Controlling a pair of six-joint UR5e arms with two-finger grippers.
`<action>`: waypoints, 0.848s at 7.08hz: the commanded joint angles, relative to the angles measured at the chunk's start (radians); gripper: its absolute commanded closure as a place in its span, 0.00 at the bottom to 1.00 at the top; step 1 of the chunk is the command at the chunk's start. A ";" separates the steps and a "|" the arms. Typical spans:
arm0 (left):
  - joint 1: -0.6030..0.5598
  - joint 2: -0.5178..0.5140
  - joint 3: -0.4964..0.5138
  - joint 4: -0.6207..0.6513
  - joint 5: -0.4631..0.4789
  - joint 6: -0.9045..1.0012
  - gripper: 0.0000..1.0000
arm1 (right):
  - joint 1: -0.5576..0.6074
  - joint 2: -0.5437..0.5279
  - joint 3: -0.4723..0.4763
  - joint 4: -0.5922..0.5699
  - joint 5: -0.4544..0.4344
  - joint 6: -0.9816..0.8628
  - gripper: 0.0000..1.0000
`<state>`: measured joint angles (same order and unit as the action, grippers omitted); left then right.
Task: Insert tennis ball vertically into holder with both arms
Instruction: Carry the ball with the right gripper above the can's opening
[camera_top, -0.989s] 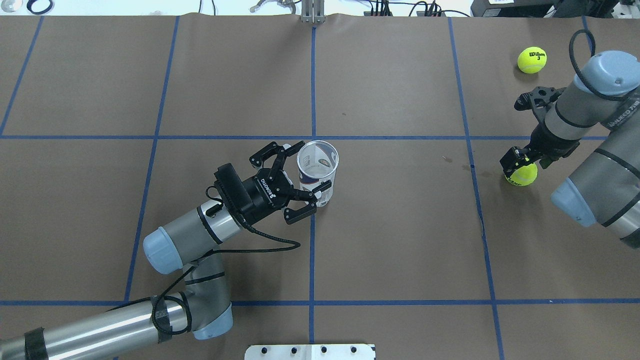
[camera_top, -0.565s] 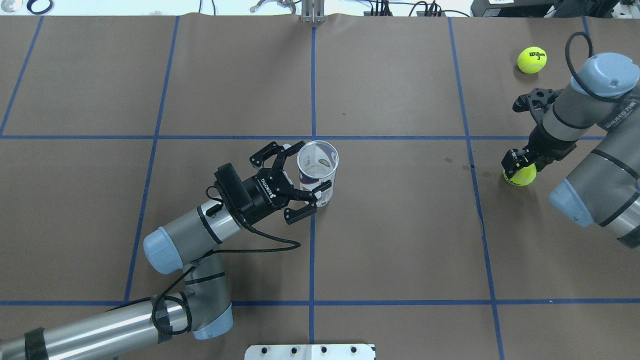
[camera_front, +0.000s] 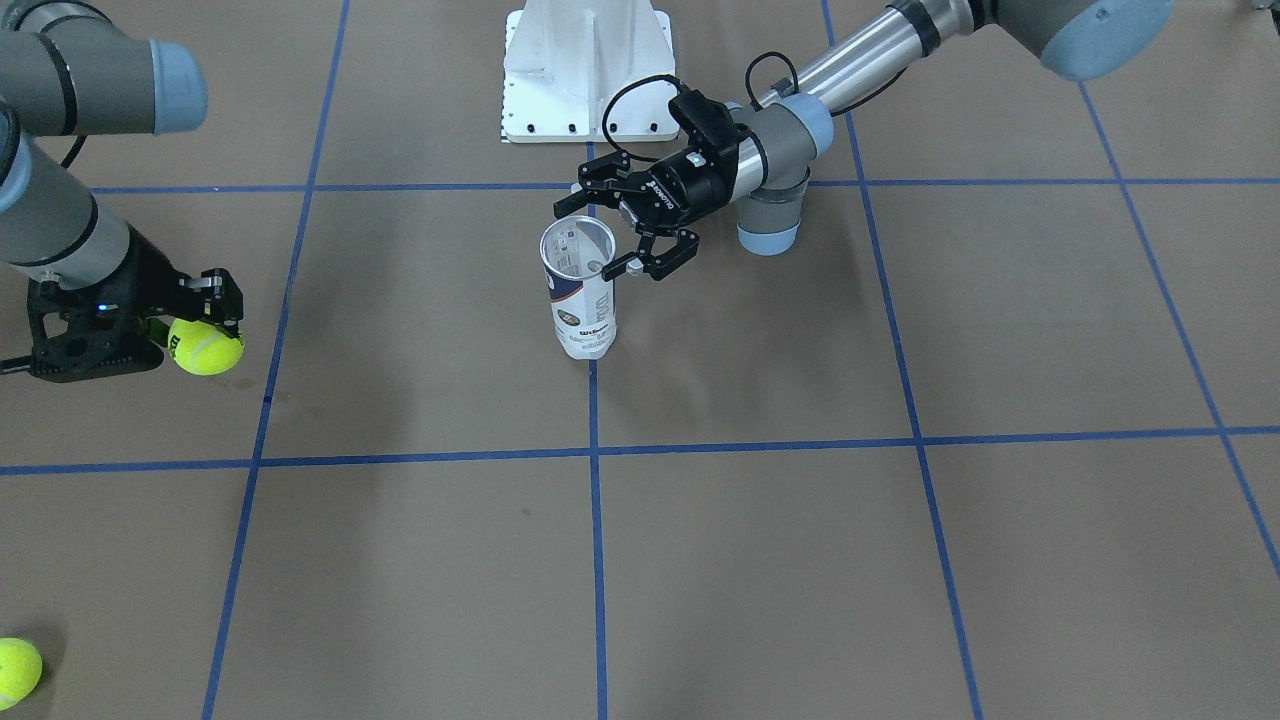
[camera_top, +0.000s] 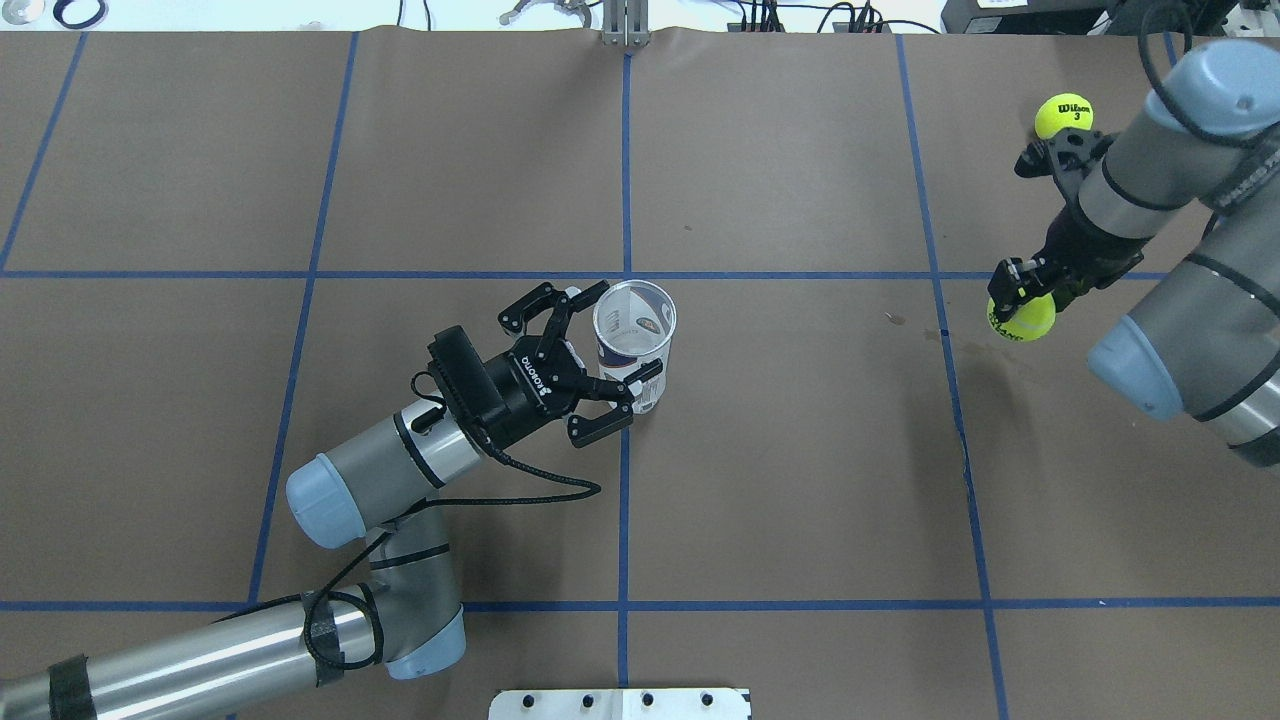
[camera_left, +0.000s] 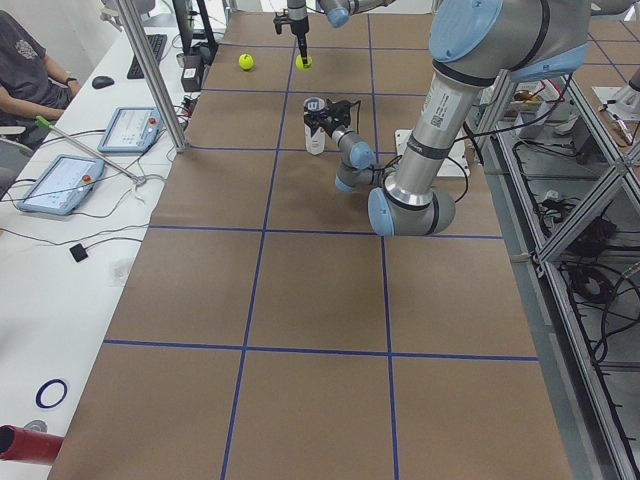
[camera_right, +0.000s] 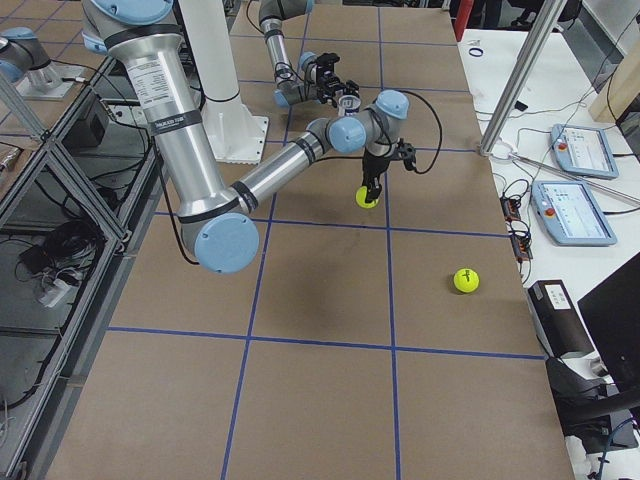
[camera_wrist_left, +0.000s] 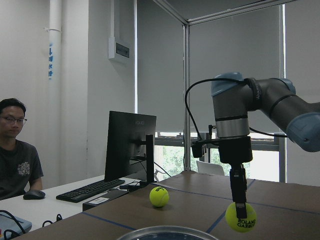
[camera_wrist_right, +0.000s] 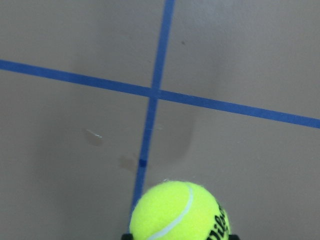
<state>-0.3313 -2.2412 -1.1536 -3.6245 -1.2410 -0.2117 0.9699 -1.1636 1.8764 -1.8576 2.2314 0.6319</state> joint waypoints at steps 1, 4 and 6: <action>0.000 -0.001 -0.002 0.007 0.000 0.000 0.01 | -0.087 0.172 0.038 -0.058 0.001 0.298 1.00; 0.000 -0.003 -0.002 0.023 0.000 0.000 0.01 | -0.203 0.341 0.024 -0.019 -0.018 0.582 1.00; 0.000 -0.003 -0.003 0.023 0.000 0.000 0.01 | -0.240 0.444 -0.028 -0.018 -0.055 0.655 1.00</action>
<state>-0.3314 -2.2445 -1.1554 -3.6026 -1.2410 -0.2117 0.7525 -0.7809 1.8802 -1.8784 2.1944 1.2382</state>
